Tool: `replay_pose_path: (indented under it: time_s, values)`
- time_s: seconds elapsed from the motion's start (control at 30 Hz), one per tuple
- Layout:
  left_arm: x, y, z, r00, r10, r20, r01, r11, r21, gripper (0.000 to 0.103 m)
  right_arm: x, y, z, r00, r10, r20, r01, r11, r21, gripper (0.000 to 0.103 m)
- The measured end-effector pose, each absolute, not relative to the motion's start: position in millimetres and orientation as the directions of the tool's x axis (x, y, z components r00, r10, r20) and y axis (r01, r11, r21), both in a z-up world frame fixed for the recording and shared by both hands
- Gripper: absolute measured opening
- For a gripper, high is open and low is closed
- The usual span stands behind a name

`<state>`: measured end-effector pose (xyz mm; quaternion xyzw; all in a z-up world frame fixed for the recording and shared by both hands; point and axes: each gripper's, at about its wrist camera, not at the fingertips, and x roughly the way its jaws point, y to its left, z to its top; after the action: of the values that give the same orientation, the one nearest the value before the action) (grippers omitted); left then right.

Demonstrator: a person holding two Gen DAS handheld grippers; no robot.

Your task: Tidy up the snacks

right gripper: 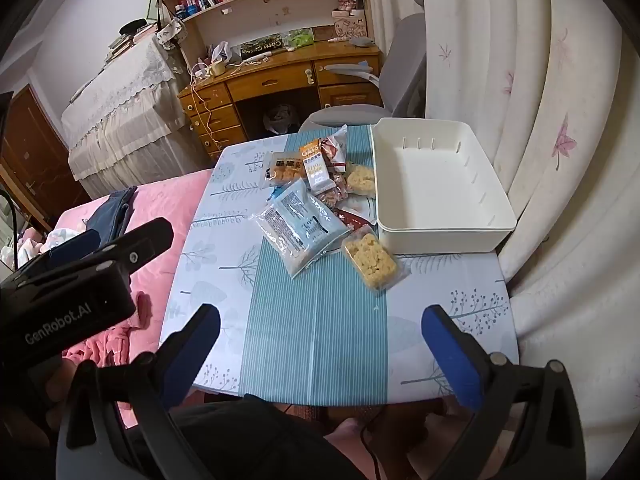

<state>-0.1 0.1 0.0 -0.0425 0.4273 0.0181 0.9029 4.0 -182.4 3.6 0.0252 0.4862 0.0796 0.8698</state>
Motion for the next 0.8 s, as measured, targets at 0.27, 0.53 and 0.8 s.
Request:
replay_pose_path:
  time_s: [0.27, 0.53, 0.8]
  values:
    - [-1.1, 0.4, 0.1, 0.636, -0.002, -0.771, -0.07, 0.996, -0.06, 0.102, 3.8, -182.6, 3.9, 0.513, 0.161, -0.843, -0.113, 0.986, 0.12, 0.101]
    - [-0.1, 0.2, 0.0, 0.634, -0.004, -0.773, -0.069, 0.996, -0.062, 0.102, 3.7, -183.2, 4.3, 0.512, 0.164, -0.843, -0.114, 0.986, 0.123, 0.101]
    - [1.8, -2.7, 2.5, 0.632, -0.007, -0.775, -0.068, 0.996, -0.065, 0.102, 3.2, -183.5, 5.2, 0.51, 0.164, -0.844, -0.113, 0.986, 0.124, 0.101]
